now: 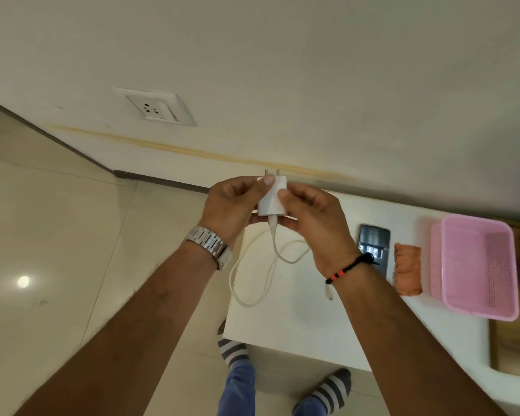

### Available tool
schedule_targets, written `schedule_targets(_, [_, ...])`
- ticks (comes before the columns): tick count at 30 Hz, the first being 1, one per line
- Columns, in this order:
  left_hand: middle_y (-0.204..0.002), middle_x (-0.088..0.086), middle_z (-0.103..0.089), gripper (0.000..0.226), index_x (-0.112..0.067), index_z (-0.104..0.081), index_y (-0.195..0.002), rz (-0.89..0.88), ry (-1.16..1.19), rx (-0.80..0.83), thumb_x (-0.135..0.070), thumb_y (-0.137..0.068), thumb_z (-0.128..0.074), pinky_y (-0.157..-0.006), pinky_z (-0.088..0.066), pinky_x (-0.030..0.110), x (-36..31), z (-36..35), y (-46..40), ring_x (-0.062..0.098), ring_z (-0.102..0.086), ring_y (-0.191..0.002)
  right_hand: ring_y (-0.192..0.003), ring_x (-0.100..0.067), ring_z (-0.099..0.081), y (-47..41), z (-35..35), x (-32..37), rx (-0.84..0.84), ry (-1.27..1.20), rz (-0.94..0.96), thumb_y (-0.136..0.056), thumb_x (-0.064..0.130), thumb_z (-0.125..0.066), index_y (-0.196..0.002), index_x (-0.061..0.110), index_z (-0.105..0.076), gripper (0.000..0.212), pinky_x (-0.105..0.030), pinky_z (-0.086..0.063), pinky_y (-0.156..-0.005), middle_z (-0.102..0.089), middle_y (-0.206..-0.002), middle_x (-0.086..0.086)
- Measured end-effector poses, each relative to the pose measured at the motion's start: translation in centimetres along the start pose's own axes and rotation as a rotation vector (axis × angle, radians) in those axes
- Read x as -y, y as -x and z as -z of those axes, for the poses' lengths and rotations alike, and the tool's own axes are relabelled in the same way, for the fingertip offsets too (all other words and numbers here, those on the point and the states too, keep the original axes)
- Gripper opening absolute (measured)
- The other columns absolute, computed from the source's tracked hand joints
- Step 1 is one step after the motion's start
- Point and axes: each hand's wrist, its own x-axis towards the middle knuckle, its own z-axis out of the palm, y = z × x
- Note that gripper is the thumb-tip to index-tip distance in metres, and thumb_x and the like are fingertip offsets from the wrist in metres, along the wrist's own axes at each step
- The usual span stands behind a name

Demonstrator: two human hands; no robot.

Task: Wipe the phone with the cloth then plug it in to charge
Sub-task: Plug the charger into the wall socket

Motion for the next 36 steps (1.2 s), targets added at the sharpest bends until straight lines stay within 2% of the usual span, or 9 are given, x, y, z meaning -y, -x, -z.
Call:
schedule_targets(3, [-0.106, 0.016, -0.08, 0.02, -0.006, -0.078, -0.108, 0.017, 0.072, -0.039, -0.02, -0.096, -0.071, -0.072, -0.064, 0.039, -1.5, 1.9, 0.1, 0.031, -0.078, -0.096, -0.105, -0.022, -0.073, -0.5, -2.3, 0.9, 0.021, -0.001, 0.003, -0.096, 0.016, -0.066, -0.119, 0.01, -0.072, 0.025, -0.041, -0.061, -0.09, -0.077, -0.111, -0.008])
schedule_targets(6, [-0.113, 0.022, -0.077, 0.026, 0.001, -0.072, -0.118, 0.018, 0.168, -0.069, -0.007, -0.093, -0.071, -0.077, -0.064, 0.04, -2.7, 4.7, 0.1, 0.035, -0.077, -0.101, -0.108, -0.025, -0.072, -1.0, -4.8, 1.7, 0.037, -0.095, -0.045, -0.096, 0.016, -0.066, -0.119, 0.008, -0.071, 0.025, -0.041, -0.06, -0.093, -0.075, -0.114, -0.011])
schedule_targets(11, [-0.111, 0.021, -0.078, 0.027, -0.001, -0.074, -0.118, 0.01, 0.262, -0.088, -0.003, -0.092, -0.072, -0.076, -0.064, 0.035, -3.9, 9.1, -0.6, 0.029, -0.078, -0.093, -0.107, -0.024, -0.073, -2.7, -10.1, 2.3, 0.058, -0.147, -0.147, -0.094, 0.016, -0.07, -0.12, 0.007, -0.07, 0.028, -0.039, -0.061, -0.091, -0.074, -0.116, -0.013])
schedule_targets(17, [-0.104, 0.017, -0.08, 0.024, -0.002, -0.075, -0.114, -0.012, 0.26, -0.229, -0.004, -0.091, -0.075, -0.076, -0.065, 0.037, -4.9, 14.3, -3.5, 0.028, -0.079, -0.09, -0.104, -0.033, -0.073, -6.2, -16.9, 2.0, 0.069, -0.126, -0.229, -0.093, 0.011, -0.068, -0.118, 0.0, -0.068, 0.027, -0.047, -0.06, -0.092, -0.072, -0.115, -0.02])
schedule_targets(19, [-0.101, 0.017, -0.081, 0.024, 0.0, -0.075, -0.113, -0.017, 0.251, -0.26, -0.003, -0.09, -0.076, -0.073, -0.065, 0.036, -5.1, 15.6, -4.8, 0.029, -0.08, -0.088, -0.101, -0.034, -0.073, -7.4, -18.5, 1.8, 0.082, -0.131, -0.253, -0.093, 0.006, -0.065, -0.115, -0.002, -0.069, 0.023, -0.044, -0.061, -0.089, -0.072, -0.114, -0.023])
schedule_targets(23, [-0.101, 0.019, -0.08, 0.023, 0.001, -0.076, -0.112, -0.012, 0.206, -0.297, -0.005, -0.09, -0.076, -0.071, -0.065, 0.035, -5.1, 17.2, -7.3, 0.027, -0.08, -0.085, -0.097, -0.034, -0.074, -9.4, -20.8, 1.3, 0.09, -0.137, -0.287, -0.093, 0.001, -0.061, -0.099, 0.002, -0.07, 0.01, -0.033, -0.062, -0.068, -0.071, -0.115, -0.025])
schedule_targets(29, [-0.102, 0.019, -0.08, 0.02, -0.002, -0.077, -0.109, -0.014, 0.161, -0.349, -0.005, -0.089, -0.075, -0.073, -0.066, 0.039, -5.1, 19.4, -10.3, 0.03, -0.08, -0.088, -0.105, -0.037, -0.071, -11.9, -23.7, 0.4, 0.061, -0.115, -0.3, -0.092, 0.001, -0.062, -0.096, 0.003, -0.07, 0.009, -0.044, -0.061, -0.089, -0.07, -0.116, -0.024])
schedule_targets(33, [-0.102, 0.018, -0.08, 0.018, -0.003, -0.077, -0.106, -0.027, 0.171, -0.364, -0.004, -0.089, -0.075, -0.074, -0.066, 0.041, -5.4, 20.4, -11.2, 0.031, -0.08, -0.089, -0.107, -0.039, -0.07, -12.8, -25.0, 0.4, 0.055, -0.104, -0.286, -0.091, 0.0, -0.061, -0.075, 0.008, -0.068, 0.019, -0.047, -0.06, -0.091, -0.07, -0.114, -0.028])
schedule_targets(36, [-0.099, 0.017, -0.08, 0.012, -0.006, -0.078, -0.1, -0.041, 0.149, -0.355, -0.003, -0.089, -0.075, -0.068, -0.065, 0.035, -6.0, 20.4, -11.7, 0.026, -0.081, -0.082, -0.107, -0.037, -0.07, -13.4, -25.3, 0.4, 0.049, -0.132, -0.278, -0.09, -0.001, -0.061, -0.077, 0.01, -0.069, 0.02, -0.045, -0.061, -0.089, -0.071, -0.113, -0.025])
